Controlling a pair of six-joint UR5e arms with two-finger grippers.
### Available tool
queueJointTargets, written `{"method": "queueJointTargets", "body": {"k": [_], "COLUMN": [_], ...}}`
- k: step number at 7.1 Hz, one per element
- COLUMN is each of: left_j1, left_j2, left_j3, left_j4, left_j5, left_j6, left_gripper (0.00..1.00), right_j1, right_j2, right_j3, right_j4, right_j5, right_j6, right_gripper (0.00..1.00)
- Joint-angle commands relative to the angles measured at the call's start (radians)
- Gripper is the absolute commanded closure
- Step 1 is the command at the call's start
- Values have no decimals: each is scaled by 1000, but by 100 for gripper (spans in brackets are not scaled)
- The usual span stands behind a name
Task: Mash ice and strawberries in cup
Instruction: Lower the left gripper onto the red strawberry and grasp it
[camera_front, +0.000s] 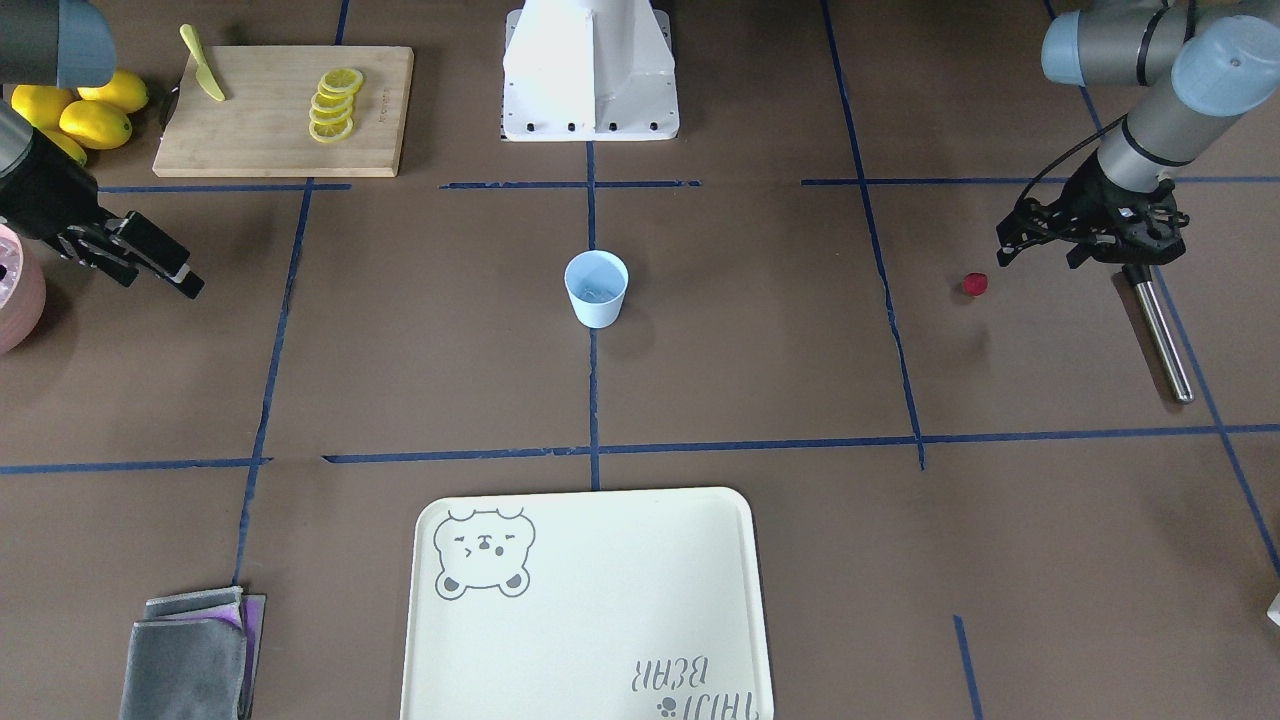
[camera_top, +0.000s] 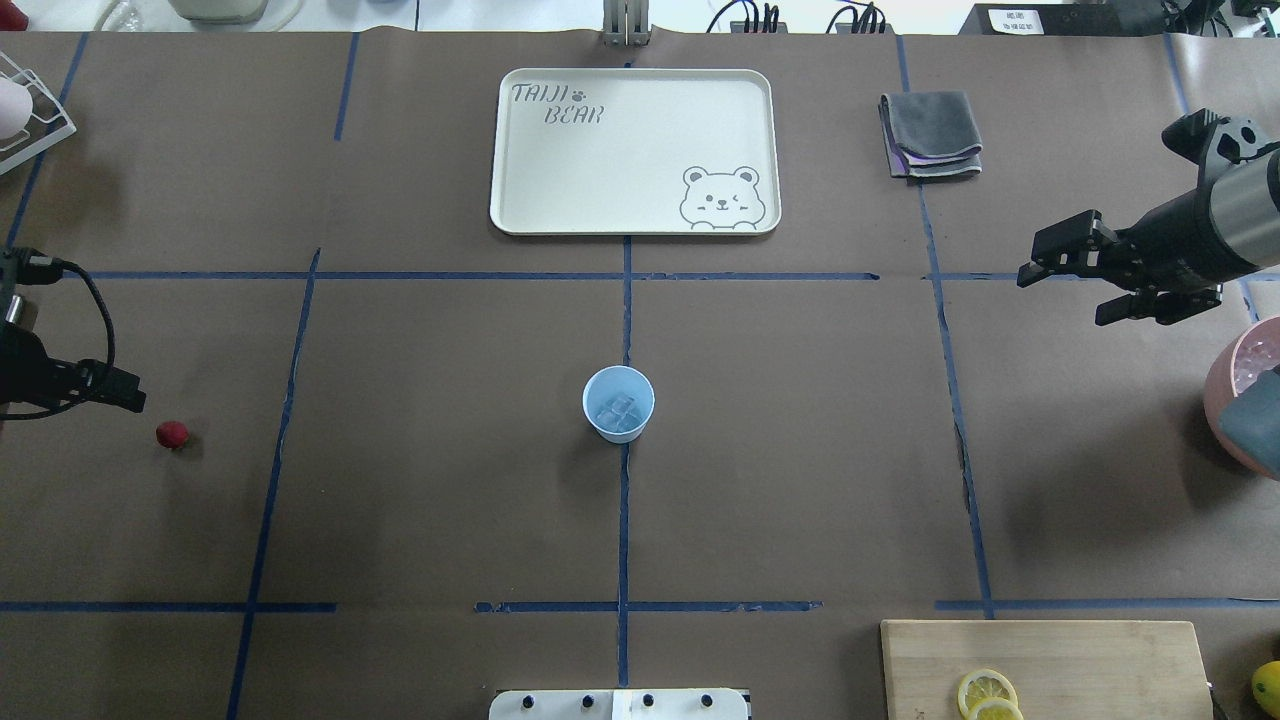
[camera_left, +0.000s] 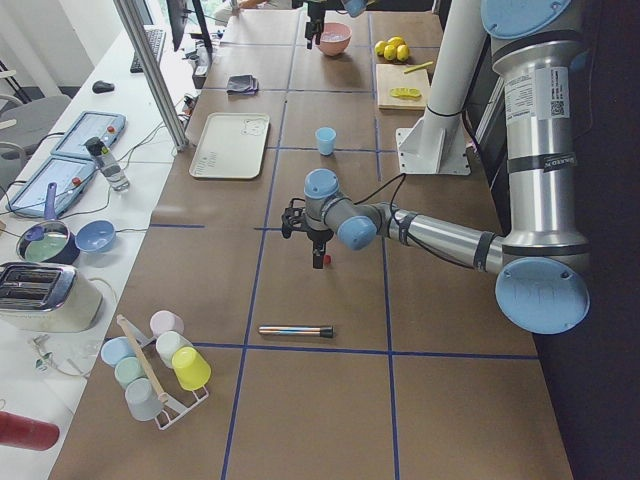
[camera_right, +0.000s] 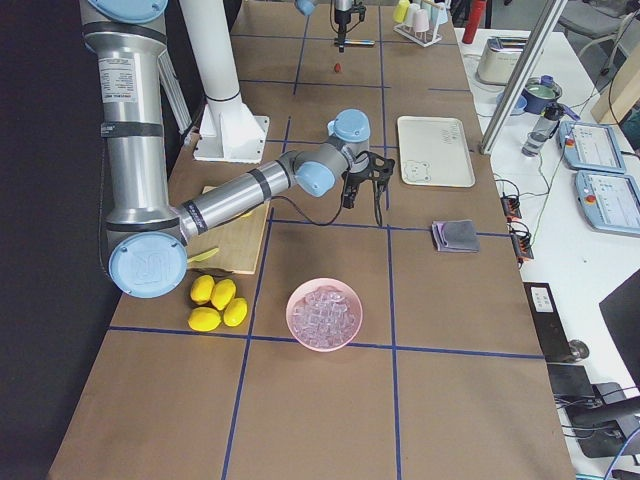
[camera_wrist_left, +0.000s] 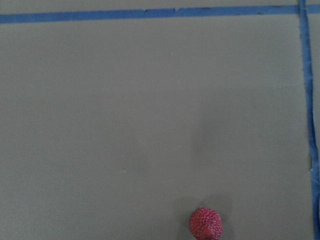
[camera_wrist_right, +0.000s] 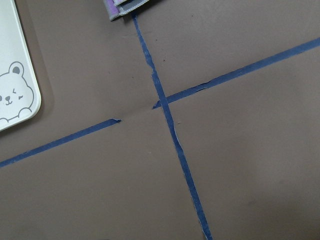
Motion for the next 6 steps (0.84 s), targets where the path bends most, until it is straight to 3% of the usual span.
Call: {"method": "queueJointTargets", "body": {"k": [1, 6], "left_j1": [120, 145], "left_j2": [-43, -46], "left_j3": [59, 96], "left_j4": [-90, -101], "left_j5": [116, 137], "left_j6": [-172, -174], "left_gripper": [0, 0], "right_j1": [-1, -1], "right_j2": [1, 3], "right_j3": [-1, -1], "right_j4": [0, 0], "right_j5": [0, -2], "right_j6": [0, 1], "right_gripper": [0, 0]}}
